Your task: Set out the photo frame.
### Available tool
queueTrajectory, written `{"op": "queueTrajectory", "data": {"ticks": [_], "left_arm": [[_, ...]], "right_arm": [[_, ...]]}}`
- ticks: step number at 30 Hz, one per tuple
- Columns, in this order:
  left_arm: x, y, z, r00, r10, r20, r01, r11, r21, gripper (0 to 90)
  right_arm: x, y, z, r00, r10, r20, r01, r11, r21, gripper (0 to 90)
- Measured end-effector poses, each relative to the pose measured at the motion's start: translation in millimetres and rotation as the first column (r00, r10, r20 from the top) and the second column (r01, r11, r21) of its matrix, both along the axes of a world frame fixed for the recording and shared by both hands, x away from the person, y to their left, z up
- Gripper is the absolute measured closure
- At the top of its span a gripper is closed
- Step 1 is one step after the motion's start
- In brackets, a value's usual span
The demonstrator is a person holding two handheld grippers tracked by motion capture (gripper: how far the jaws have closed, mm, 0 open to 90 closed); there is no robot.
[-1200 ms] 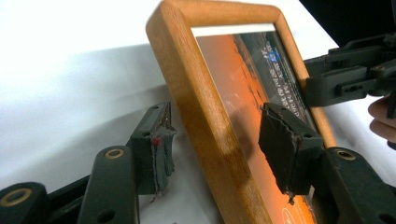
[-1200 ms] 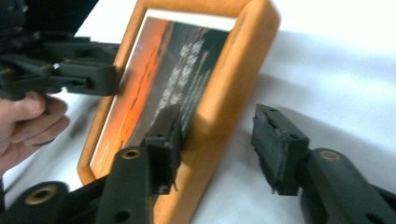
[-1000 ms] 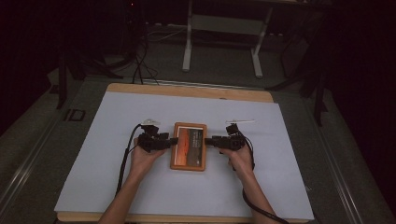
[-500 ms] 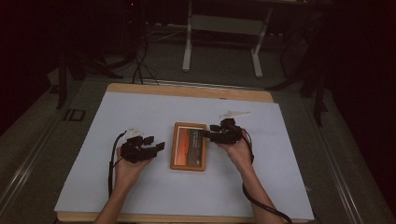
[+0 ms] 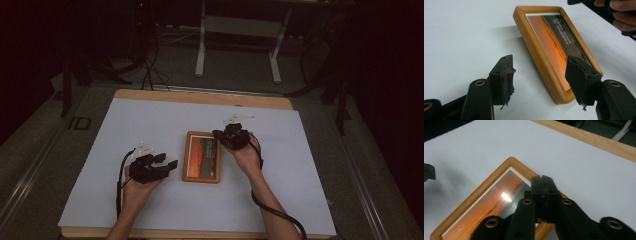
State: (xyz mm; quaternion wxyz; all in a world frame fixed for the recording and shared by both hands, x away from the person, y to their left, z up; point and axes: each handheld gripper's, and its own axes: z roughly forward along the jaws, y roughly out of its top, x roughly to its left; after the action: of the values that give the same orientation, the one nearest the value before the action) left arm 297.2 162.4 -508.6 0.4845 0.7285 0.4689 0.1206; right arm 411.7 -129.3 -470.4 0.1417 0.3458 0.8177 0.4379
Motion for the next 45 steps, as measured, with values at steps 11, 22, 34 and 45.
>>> {"op": "queueTrajectory", "data": {"ticks": [11, 22, 34, 45], "left_arm": [[-1.6, -7.3, -2.7, 0.9996, -0.026, -0.009, 0.026, 0.9992, 0.029, 39.7], [-0.7, -10.7, -5.1, 0.9992, -0.036, -0.020, 0.037, 0.9985, 0.041, 39.3], [-1.0, -11.5, -4.4, 0.9990, -0.039, -0.020, 0.040, 0.9985, 0.037, 39.0], [-1.4, -13.0, -4.0, 0.9989, -0.043, -0.018, 0.044, 0.9984, 0.035, 38.9]], "right_arm": [[6.0, 8.5, -14.9, 1.0000, -0.003, -0.009, 0.002, 0.9978, -0.067, 90.0], [9.1, 5.7, -19.9, 0.9995, -0.032, -0.003, 0.032, 0.9957, -0.087, 89.9], [11.4, 3.2, -20.8, 0.9992, -0.040, -0.009, 0.039, 0.9964, -0.076, 89.9], [13.8, -1.0, -22.5, 0.9985, -0.052, -0.018, 0.050, 0.9961, -0.072, 89.9]]}}
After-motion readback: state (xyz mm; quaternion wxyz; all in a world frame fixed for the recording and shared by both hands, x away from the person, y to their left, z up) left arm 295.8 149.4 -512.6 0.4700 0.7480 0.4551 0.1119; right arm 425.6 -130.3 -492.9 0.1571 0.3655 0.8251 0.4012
